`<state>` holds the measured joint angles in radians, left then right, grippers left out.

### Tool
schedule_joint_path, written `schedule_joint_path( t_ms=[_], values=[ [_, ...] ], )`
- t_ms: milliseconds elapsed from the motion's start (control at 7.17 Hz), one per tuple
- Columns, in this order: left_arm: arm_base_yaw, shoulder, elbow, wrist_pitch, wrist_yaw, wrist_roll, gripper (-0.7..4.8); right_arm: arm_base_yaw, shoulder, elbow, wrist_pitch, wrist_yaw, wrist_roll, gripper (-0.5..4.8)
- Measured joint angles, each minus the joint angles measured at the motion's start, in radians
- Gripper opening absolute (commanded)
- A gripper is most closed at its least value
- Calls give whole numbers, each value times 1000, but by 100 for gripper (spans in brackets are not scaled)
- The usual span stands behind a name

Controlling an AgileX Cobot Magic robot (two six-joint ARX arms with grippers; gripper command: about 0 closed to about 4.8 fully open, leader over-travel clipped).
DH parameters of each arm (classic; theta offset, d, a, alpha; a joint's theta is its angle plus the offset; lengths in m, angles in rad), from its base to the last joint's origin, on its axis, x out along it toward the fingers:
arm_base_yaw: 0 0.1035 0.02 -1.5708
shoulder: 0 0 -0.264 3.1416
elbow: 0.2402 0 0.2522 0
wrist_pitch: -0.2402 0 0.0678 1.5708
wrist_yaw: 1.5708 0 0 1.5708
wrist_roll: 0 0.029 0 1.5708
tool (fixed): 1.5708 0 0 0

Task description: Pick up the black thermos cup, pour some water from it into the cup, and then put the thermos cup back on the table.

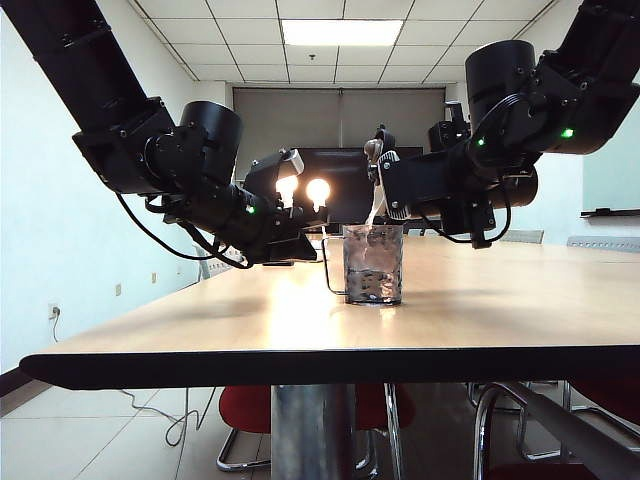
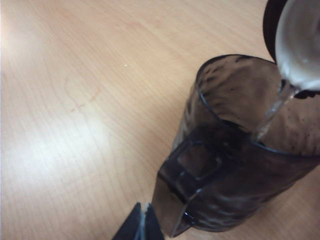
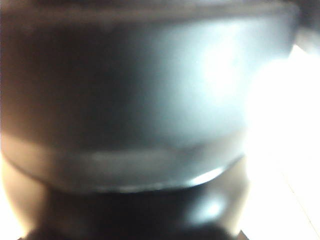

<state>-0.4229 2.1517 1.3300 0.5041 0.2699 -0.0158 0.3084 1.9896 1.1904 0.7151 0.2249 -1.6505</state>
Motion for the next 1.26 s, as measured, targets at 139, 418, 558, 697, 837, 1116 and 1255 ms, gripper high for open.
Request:
schedule_joint_path(
  t_ms=[139, 418, 558, 697, 837, 1116, 1255],
  values=[
    [0, 0, 0, 0, 0, 0, -6, 0, 0, 0, 0, 0, 0, 51],
    [0, 0, 0, 0, 0, 0, -6, 0, 0, 0, 0, 0, 0, 51],
    [0, 0, 0, 0, 0, 0, -6, 0, 0, 0, 0, 0, 0, 51],
    [0, 0, 0, 0, 0, 0, -6, 0, 0, 0, 0, 0, 0, 51],
    [0, 0, 0, 0, 0, 0, -6, 0, 0, 0, 1, 0, 0, 51],
    [0, 0, 0, 0, 0, 0, -6, 0, 0, 0, 0, 3, 154, 51],
    [0, 0, 0, 0, 0, 0, -6, 0, 0, 0, 0, 3, 177, 51]
  ],
)
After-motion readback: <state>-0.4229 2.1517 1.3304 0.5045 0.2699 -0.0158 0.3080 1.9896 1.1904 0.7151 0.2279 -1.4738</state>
